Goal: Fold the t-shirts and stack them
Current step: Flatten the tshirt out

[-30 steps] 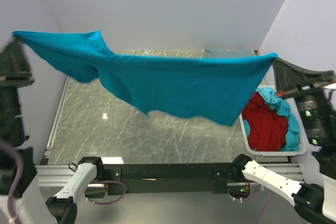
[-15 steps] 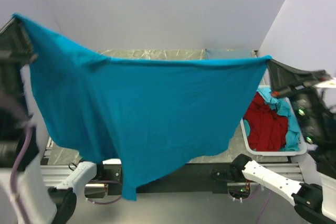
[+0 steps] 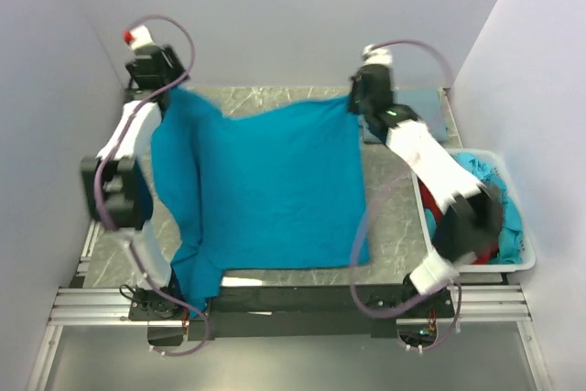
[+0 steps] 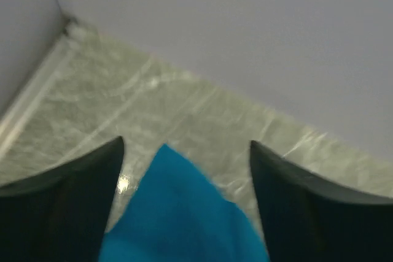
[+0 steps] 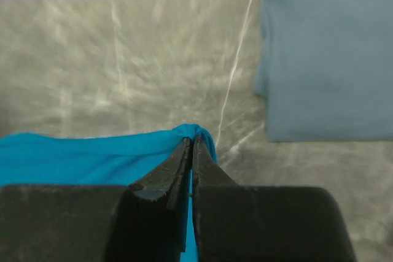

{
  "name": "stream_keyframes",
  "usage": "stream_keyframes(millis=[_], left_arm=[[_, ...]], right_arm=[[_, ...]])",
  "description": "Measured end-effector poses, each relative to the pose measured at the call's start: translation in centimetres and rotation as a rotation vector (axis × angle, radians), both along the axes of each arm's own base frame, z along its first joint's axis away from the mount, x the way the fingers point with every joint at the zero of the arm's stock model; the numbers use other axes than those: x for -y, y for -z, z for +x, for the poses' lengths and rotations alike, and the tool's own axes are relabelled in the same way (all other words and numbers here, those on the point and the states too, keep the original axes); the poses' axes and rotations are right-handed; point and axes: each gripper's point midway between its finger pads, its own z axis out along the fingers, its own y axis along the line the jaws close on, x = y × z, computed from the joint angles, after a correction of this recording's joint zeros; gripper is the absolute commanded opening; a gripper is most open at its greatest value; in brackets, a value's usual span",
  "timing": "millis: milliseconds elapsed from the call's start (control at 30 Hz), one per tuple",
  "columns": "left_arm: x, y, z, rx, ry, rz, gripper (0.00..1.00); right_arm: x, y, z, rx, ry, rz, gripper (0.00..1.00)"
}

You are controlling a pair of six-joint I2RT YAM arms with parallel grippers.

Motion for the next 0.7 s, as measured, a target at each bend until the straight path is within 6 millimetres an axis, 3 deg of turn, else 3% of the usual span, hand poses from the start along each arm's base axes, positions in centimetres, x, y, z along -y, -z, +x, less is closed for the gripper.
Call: stream_keyframes(millis=[33, 67, 100, 167, 267, 367, 533, 600, 700], left_arm=[[0.1, 3.2, 1.2, -0.059, 0.011, -0.014, 1.0], [0.0, 6.9, 2.5, -0.126, 0.02, -0.029, 0.99], [0.1, 9.1, 3.4, -0.164, 0.028, -0.042, 0.99], [0.2, 13.2, 4.8, -0.236, 0.053, -0.075, 0.99], [0.2, 15.1, 4.7, -0.277, 0.069, -0.119, 0.99], [0.0, 12.9, 4.8, -0.222, 0.085, -0.137, 0.99], [1.0, 7.5, 2.4, -0.14, 0.128, -0.172, 0.99], [1.9, 5.9, 0.2, -0.121, 0.151, -0.201, 0.99], [3.1, 5.3, -4.1, -0.123, 0.169, -0.255, 0.99]], right_arm=[[-0.6, 3.2, 1.3, -0.068, -0.012, -0.007, 0.15], [-1.2, 6.1, 2.6, -0.126, -0.022, -0.01, 0.43], [-1.8, 9.2, 3.8, -0.196, -0.033, -0.006, 0.57], [-2.2, 13.6, 5.9, -0.289, -0.044, -0.007, 0.83], [-2.3, 16.6, 7.8, -0.352, -0.054, -0.009, 0.86], [-2.2, 16.1, 7.8, -0.353, -0.061, 0.006, 0.88], [-2.7, 11.9, 6.4, -0.288, -0.101, 0.069, 0.89], [-3.1, 10.2, 4.5, -0.266, -0.136, 0.101, 0.89], [-3.7, 8.9, 1.7, -0.25, -0.17, 0.135, 0.89]])
